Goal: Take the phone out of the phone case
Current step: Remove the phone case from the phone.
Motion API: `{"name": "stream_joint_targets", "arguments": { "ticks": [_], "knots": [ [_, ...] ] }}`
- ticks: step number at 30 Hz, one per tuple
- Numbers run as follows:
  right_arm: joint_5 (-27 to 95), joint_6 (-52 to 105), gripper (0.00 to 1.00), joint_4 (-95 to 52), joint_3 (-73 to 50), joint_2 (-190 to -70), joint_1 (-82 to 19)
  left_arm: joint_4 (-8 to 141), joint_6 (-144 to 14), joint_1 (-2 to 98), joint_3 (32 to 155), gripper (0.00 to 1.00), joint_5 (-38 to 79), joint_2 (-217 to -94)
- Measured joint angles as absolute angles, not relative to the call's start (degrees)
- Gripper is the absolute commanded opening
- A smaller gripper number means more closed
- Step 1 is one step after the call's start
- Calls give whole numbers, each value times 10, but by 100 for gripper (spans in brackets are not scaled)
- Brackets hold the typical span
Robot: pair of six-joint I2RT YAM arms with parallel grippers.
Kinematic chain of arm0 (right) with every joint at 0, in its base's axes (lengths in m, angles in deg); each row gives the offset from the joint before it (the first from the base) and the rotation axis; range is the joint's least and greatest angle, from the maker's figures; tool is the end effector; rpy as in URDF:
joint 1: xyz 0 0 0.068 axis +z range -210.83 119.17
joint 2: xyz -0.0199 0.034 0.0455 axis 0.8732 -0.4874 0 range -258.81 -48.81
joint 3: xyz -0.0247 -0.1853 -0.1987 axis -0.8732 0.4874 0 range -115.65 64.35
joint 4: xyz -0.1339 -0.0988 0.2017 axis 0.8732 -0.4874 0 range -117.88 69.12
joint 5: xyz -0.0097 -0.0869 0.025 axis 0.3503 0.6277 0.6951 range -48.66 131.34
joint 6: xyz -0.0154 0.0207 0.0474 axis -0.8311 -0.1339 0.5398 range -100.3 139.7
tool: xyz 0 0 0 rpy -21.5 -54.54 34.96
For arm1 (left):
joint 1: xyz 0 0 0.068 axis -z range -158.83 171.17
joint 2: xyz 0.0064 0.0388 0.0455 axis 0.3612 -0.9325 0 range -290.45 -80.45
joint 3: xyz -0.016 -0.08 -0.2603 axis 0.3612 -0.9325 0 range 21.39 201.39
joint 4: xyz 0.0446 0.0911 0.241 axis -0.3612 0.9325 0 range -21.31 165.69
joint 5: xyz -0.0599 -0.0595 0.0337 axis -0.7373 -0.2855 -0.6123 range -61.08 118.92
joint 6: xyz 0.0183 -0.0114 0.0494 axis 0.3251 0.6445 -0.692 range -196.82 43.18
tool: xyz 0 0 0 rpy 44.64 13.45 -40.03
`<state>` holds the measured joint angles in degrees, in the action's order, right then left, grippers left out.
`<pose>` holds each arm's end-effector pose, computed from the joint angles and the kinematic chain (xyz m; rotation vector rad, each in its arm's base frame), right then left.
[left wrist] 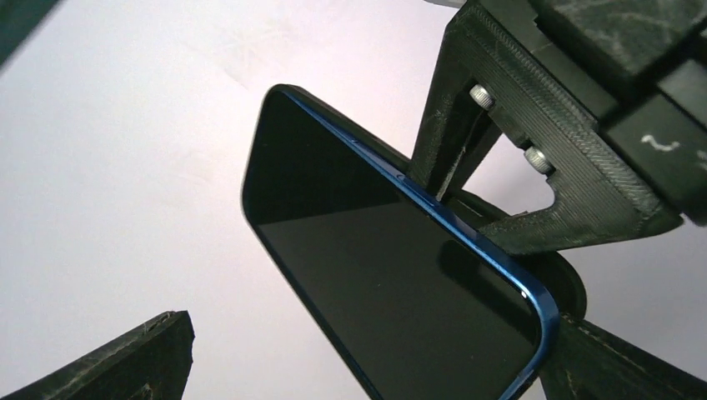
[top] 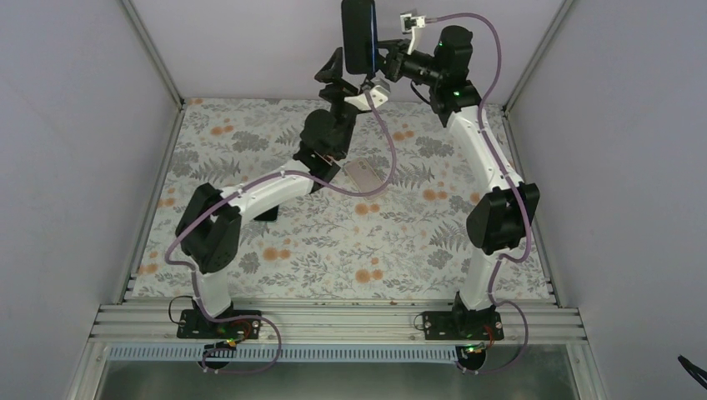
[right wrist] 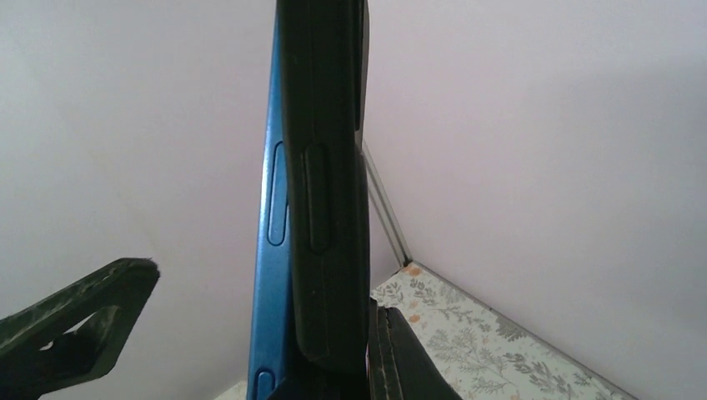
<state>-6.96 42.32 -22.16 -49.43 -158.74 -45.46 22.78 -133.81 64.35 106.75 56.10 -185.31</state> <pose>0.4249 0.1445 0.4424 -0.6089 1.5459 1.1498 0.3271 -0.2846 0.3905 0.5666 1.0314 0.4757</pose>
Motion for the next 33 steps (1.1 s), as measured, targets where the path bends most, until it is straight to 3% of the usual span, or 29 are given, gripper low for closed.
{"name": "stream_joint_targets", "arguments": {
  "ticks": [11, 33],
  "knots": [
    [-98, 424, 3, -195, -486, -1582, -449, -1, -1501, 643, 1047, 87, 539, -1900],
    [-208, 409, 3, -178, -487, -1576, -471, -105, -1620, 633, 1051, 67, 427, -1936]
  ]
}}
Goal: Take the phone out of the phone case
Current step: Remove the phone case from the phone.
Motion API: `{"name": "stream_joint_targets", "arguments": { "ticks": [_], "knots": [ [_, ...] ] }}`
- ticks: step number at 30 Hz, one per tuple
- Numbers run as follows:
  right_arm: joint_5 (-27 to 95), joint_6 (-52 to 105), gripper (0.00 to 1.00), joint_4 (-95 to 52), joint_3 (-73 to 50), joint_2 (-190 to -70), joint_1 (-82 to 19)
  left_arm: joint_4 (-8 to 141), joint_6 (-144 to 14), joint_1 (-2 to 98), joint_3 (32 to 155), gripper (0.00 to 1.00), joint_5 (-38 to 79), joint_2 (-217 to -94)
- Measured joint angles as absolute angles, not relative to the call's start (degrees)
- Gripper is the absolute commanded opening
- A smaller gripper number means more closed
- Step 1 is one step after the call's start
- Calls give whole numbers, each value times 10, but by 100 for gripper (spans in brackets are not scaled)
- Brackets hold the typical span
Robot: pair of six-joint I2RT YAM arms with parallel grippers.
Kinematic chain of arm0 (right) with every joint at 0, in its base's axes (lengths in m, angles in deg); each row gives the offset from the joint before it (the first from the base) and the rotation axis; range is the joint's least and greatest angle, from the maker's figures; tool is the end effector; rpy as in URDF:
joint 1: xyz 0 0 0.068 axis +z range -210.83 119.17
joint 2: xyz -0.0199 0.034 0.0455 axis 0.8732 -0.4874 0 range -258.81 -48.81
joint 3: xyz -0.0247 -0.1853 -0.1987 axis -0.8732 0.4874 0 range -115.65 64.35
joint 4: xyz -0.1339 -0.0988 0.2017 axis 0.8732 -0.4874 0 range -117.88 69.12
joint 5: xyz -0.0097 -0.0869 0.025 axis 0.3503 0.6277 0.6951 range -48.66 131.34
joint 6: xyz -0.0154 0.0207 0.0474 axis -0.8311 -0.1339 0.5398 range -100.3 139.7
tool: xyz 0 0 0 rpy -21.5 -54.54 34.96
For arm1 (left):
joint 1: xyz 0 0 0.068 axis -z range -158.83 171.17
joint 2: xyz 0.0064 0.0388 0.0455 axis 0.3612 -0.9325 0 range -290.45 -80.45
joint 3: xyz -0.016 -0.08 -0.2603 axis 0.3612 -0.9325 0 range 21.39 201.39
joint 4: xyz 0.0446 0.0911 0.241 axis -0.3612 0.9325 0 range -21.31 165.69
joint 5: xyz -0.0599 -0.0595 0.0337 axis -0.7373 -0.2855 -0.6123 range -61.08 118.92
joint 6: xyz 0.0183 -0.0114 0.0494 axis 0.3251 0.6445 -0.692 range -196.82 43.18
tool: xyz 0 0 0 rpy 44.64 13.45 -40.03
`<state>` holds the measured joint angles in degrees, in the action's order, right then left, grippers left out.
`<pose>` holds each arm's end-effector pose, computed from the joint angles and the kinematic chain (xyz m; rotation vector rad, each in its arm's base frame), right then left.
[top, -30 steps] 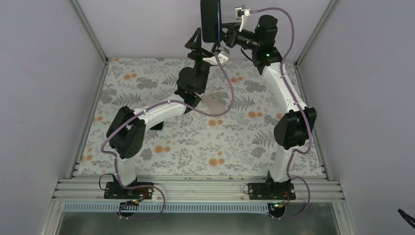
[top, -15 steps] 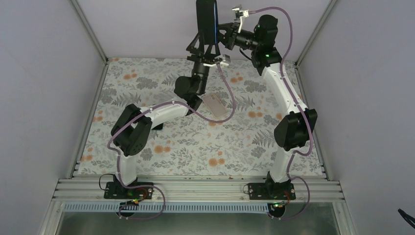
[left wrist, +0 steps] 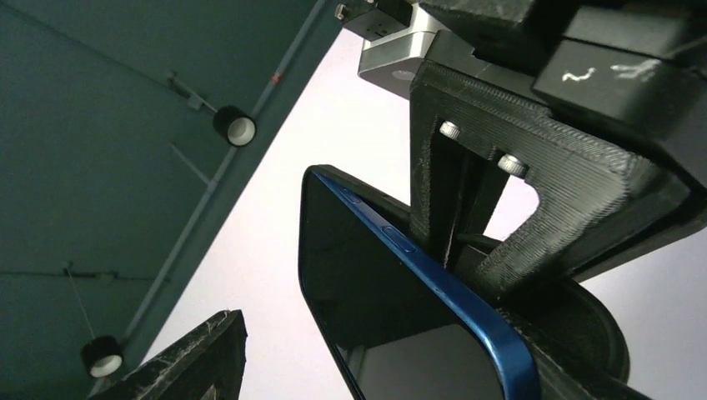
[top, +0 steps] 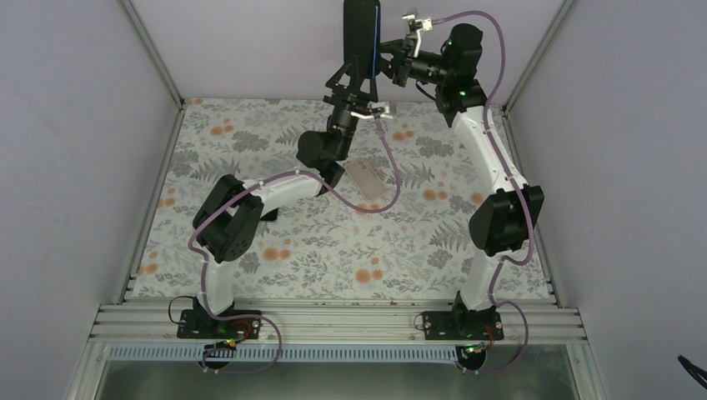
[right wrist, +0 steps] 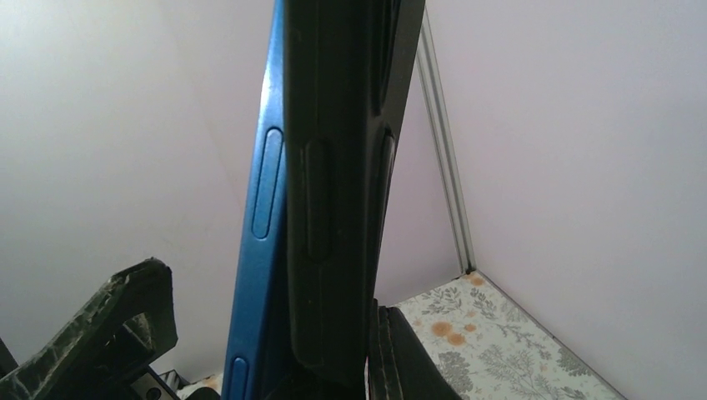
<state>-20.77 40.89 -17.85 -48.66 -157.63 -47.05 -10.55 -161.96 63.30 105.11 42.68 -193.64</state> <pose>0.4150 0.1343 0.4526 -0.8415 1.4209 1.2479 0.3297 -0.2868 0.3708 0.5387 0.5312 0.7999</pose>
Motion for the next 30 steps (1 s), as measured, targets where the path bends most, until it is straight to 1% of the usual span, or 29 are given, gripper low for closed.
{"name": "stream_joint_targets", "arguments": {
  "ticks": [5, 9, 17, 22, 26, 30],
  "knots": [
    [-214, 410, 3, -168, -487, -1576, -473, -103, -1639, 633, 1068, 54, 413, -1947],
    [-214, 411, 3, -155, -489, -1576, -475, -102, -1649, 633, 1096, 38, 407, -1968],
    [-209, 389, 3, -160, -511, -1576, -480, -129, -1663, 633, 1172, 28, 396, -2024],
    [-209, 374, 3, -160, -515, -1576, -481, -126, -1664, 633, 1183, 21, 395, -2029],
    [-208, 374, 3, -163, -515, -1575, -481, -125, -1666, 633, 1183, 11, 396, -2029],
    [-203, 380, 3, -171, -515, -1575, -482, -125, -1662, 632, 1182, 10, 400, -2029]
  ]
}}
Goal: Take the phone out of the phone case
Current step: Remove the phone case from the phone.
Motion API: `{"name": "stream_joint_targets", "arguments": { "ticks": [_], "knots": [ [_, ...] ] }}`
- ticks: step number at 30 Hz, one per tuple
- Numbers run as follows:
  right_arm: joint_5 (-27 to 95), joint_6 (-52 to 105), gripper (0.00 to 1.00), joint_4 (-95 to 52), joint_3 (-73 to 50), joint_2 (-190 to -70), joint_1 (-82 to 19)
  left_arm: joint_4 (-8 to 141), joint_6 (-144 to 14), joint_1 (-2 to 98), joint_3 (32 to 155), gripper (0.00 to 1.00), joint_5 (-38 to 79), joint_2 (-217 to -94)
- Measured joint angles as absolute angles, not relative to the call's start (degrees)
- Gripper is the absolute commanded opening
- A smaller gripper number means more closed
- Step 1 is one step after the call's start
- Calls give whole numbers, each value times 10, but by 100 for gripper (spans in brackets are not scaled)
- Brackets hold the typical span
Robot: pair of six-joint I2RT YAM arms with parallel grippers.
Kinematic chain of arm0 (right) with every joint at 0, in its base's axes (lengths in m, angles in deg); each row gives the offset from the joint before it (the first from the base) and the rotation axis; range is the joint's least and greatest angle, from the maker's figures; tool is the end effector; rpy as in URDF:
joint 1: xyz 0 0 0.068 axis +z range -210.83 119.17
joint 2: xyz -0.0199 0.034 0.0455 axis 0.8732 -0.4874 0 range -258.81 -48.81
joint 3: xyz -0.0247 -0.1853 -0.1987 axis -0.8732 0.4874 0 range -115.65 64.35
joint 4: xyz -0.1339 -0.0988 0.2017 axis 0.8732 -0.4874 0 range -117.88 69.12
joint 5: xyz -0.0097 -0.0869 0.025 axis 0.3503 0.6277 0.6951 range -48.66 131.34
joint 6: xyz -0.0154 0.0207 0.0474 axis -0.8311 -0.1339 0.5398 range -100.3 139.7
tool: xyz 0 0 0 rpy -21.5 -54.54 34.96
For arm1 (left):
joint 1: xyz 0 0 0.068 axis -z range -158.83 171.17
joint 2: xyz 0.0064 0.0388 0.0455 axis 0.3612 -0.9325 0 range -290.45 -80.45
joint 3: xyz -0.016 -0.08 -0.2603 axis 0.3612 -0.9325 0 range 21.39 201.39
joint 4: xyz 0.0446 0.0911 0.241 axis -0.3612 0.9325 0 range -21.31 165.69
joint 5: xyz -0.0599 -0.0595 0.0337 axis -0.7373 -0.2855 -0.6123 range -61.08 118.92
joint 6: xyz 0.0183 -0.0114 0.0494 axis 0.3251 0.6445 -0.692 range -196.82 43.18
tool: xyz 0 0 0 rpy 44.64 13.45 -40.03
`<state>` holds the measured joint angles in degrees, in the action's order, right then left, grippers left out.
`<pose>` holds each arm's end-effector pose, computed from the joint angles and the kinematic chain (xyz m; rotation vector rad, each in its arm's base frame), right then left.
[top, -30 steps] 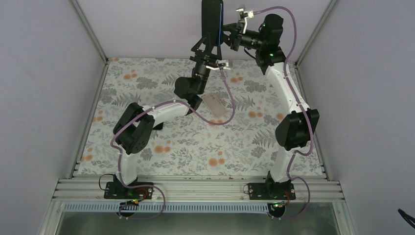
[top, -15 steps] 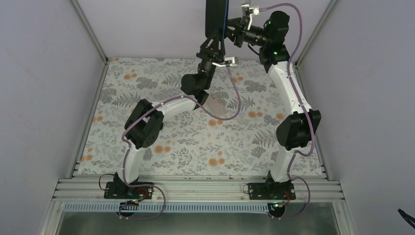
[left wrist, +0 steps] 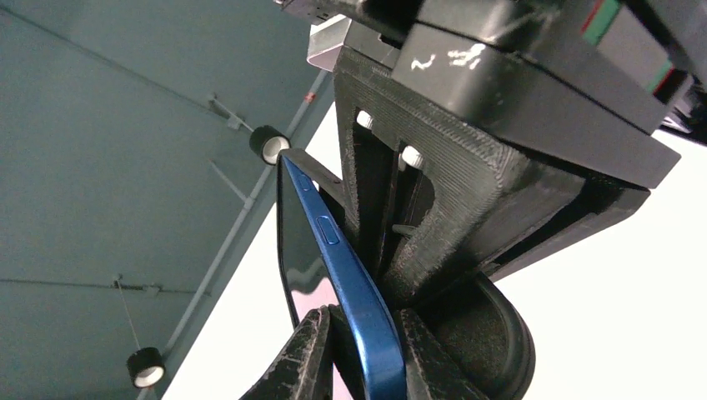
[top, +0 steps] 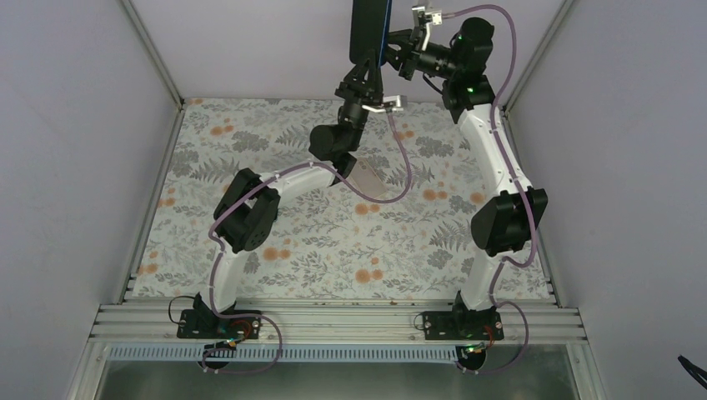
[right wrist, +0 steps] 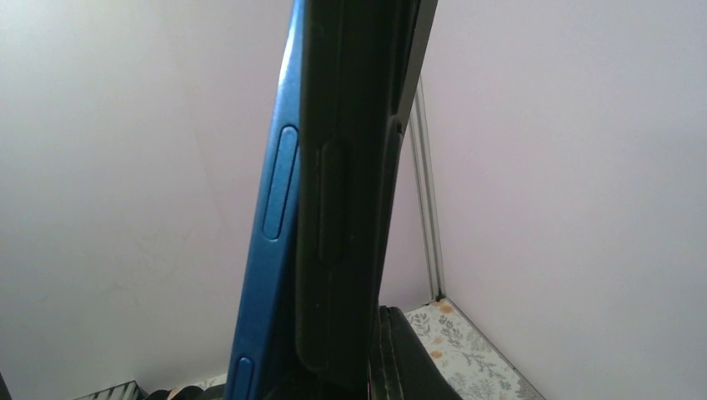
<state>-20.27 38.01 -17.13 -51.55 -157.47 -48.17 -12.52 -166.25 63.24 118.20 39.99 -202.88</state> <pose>0.4119 0.1247 0.4714 -0.8697 1.3369 1.1611 0.3535 -0.3098 0.3744 0.4841 0.4302 0.8565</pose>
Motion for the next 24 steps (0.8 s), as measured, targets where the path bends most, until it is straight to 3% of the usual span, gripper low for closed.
{"name": "stream_joint_targets", "arguments": {
  "ticks": [7, 13, 18, 24],
  "knots": [
    [-192, 350, 3, -258, -565, -1604, -483, -108, -1643, 629, 1149, 10, 422, -2014],
    [-161, 252, 3, -417, -653, -1660, -477, 13, -1579, 621, 1066, 12, 454, -1935],
    [-83, 121, 3, -483, -610, -1665, -512, 161, -1523, 613, 1036, 12, 499, -1818],
    [-43, 29, 3, -603, -566, -1665, -531, 184, -1503, 585, 1044, 12, 550, -1704]
  ]
}}
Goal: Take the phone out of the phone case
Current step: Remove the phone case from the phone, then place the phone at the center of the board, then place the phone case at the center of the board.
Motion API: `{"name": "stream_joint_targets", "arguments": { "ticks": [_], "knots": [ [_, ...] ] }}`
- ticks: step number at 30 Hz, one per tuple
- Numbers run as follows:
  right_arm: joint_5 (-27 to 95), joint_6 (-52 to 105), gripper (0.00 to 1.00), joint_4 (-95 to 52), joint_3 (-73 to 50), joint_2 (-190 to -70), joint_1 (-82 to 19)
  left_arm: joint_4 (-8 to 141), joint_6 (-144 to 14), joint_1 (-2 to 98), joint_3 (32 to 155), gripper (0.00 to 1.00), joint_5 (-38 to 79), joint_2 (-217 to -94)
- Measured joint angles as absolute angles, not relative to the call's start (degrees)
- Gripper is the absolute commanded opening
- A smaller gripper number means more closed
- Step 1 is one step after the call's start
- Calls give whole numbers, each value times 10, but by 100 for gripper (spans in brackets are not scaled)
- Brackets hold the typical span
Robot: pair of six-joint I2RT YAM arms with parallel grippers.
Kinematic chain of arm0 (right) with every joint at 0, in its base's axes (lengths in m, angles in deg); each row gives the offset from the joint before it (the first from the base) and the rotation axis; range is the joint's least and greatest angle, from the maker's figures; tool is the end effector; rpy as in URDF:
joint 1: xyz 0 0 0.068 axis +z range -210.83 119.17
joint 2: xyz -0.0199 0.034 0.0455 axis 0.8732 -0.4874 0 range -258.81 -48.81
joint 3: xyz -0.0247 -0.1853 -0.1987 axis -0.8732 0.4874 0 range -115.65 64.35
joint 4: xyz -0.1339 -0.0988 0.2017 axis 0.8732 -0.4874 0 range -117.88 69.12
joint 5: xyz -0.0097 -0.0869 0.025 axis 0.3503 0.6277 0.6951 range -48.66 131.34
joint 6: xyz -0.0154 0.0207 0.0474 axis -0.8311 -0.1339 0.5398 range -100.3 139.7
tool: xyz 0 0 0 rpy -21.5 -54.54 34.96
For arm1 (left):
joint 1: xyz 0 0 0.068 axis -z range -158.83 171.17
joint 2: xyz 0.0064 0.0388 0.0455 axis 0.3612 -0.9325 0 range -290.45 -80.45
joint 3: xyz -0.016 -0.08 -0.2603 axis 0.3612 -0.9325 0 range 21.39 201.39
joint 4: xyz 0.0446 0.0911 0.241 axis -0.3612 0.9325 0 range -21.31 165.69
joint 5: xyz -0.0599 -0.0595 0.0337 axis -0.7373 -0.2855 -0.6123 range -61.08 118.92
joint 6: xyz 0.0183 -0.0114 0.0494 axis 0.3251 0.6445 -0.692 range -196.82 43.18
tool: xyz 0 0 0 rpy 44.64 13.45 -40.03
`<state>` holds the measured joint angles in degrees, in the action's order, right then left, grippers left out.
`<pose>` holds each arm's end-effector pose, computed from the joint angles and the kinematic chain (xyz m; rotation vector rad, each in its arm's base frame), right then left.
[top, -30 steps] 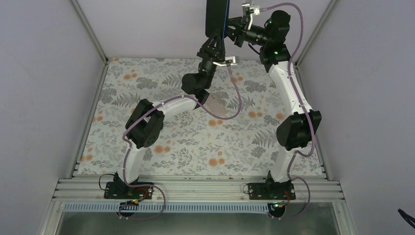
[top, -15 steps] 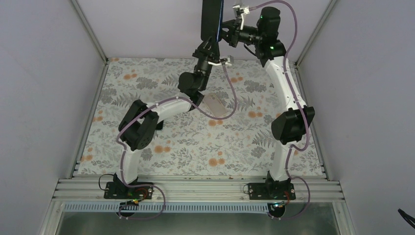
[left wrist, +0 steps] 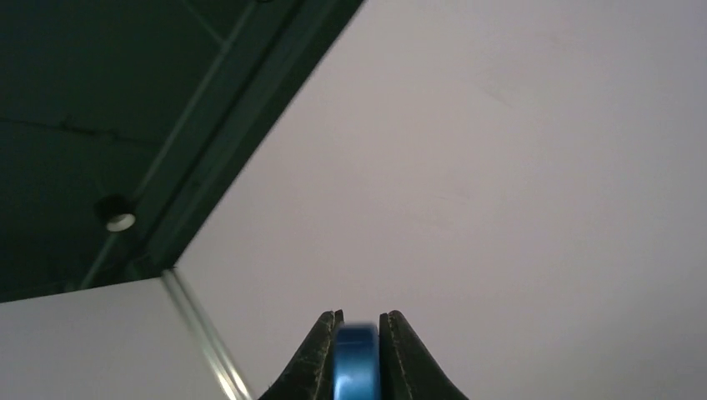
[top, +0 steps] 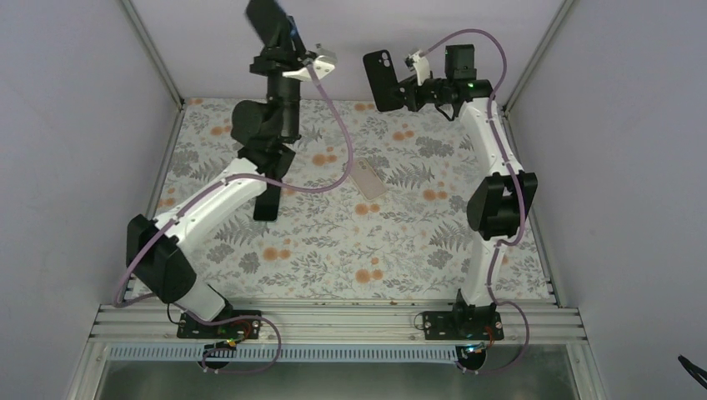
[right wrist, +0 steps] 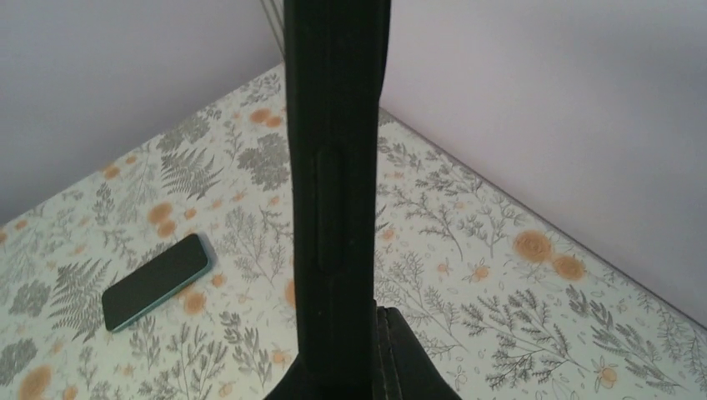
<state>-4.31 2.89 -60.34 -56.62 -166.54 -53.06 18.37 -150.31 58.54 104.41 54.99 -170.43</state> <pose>0.4561 0.0880 0.3625 -0.8593 1.8998 0.7739 0.2856 -0.1984 0.4801 0.4255 0.8282 0.7705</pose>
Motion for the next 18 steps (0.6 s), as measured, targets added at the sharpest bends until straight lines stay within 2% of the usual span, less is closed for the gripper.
{"name": "stream_joint_targets", "arguments": {
  "ticks": [2, 5, 8, 14, 18],
  "knots": [
    [-44, 9, 3, -619, -563, -1664, -531, 173, -1513, 585, 1040, 11, 555, -1687],
    [-50, -15, 3, -632, -535, -1652, -531, 166, -1530, 588, 1005, 3, 561, -1669],
    [-68, -43, 3, -656, -495, -1633, -540, 189, -1541, 589, 951, 2, 570, -1660],
    [-123, -85, 3, -694, -403, -1578, -611, 352, -1464, 591, 899, 2, 589, -1621],
    [-155, -109, 3, -721, -388, -1559, -661, 422, -1373, 591, 862, 2, 589, -1585]
  ]
}}
